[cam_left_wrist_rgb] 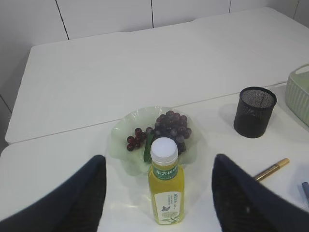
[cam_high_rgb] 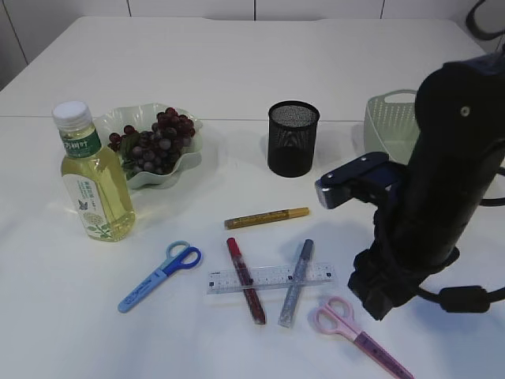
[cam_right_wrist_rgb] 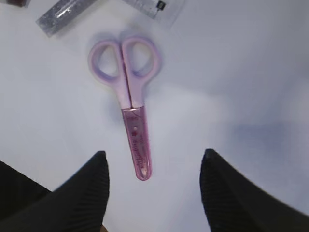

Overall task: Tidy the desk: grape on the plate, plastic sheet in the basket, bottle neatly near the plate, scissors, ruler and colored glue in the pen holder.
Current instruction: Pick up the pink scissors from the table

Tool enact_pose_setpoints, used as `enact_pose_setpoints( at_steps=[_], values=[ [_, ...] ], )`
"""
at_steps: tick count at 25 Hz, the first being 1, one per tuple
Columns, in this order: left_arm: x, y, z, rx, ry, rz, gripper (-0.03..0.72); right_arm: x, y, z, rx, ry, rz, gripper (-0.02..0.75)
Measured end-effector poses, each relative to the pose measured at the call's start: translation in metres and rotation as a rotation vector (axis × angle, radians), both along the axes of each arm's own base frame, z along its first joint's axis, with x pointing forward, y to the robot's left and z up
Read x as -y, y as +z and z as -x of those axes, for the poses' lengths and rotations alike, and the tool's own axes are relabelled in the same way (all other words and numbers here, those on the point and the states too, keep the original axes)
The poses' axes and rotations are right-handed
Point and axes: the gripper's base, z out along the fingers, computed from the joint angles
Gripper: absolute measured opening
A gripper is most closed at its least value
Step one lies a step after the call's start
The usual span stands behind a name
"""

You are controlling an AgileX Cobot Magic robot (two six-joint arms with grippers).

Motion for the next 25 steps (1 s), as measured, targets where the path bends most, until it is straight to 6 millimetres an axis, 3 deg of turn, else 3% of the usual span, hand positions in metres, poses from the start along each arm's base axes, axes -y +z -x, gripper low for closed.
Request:
enact_pose_setpoints(
  at_steps=[5, 10, 25],
  values=[
    [0.000, 0.000, 0.000, -0.005, -0.002, 0.005, 0.496, -0.017, -0.019, 0.002, -0.021, 0.059, 0.015, 0.471],
    [0.000, 0.000, 0.000, -0.007, -0.002, 0.007, 0.492, -0.021, -0.038, 0.000, -0.073, 0.067, 0.043, 0.471],
    [0.000, -0.002, 0.001, -0.026, -0.002, 0.003, 0.489, -0.027, -0.064, -0.005, -0.088, 0.088, 0.066, 0.471]
  ],
)
